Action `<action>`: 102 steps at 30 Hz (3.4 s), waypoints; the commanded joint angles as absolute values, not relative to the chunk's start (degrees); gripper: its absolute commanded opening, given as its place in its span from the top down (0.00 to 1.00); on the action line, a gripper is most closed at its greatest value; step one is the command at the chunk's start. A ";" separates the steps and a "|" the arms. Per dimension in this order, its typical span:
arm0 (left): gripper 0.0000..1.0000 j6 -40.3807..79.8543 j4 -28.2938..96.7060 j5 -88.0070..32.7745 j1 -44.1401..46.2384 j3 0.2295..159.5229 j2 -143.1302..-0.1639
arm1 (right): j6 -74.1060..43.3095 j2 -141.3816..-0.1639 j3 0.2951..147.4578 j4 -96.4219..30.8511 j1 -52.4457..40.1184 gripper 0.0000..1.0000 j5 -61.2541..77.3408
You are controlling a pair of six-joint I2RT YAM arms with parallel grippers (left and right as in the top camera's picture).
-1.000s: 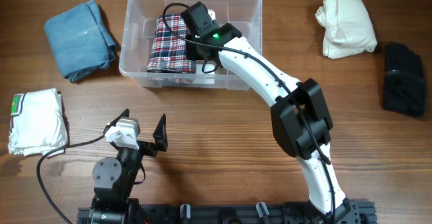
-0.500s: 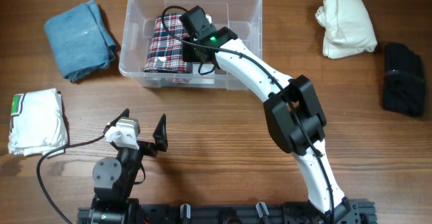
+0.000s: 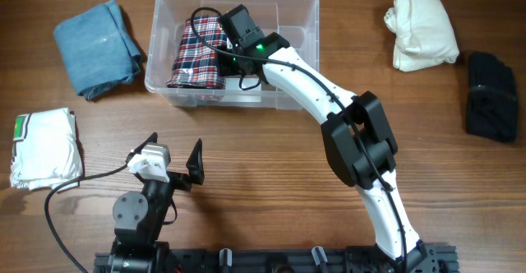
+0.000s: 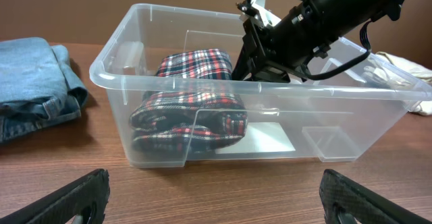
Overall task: Pack container
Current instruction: 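Press and straighten the plaid cloth in the bin with the right gripper, then move the right gripper to the cream cloth bundle and grasp it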
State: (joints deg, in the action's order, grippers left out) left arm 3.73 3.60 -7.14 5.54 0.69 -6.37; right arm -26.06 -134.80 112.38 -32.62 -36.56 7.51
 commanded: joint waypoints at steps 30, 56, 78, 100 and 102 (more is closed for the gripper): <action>0.00 3.81 3.68 -6.98 5.78 0.32 -6.17 | -30.81 -136.75 112.92 -25.43 -34.15 0.96 2.72; 0.00 3.81 3.68 -6.98 5.78 0.32 -6.17 | -30.39 -138.72 112.92 -21.06 -34.15 0.96 4.08; 0.00 3.81 3.68 -6.98 5.78 0.32 -6.17 | -8.23 -99.88 112.92 -56.12 -14.48 0.00 -22.24; 0.00 3.81 3.68 -6.98 5.78 0.32 -6.17 | 22.28 -127.28 112.86 -50.57 -4.25 0.00 -26.63; 0.00 3.81 3.68 -6.98 5.78 0.32 -6.17 | 22.09 -129.27 112.86 -50.85 -4.25 0.00 -27.70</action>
State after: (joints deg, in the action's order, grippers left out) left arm 3.73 3.60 -7.11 5.54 0.69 -6.37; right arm 21.37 -126.41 112.44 -50.72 -4.08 -24.69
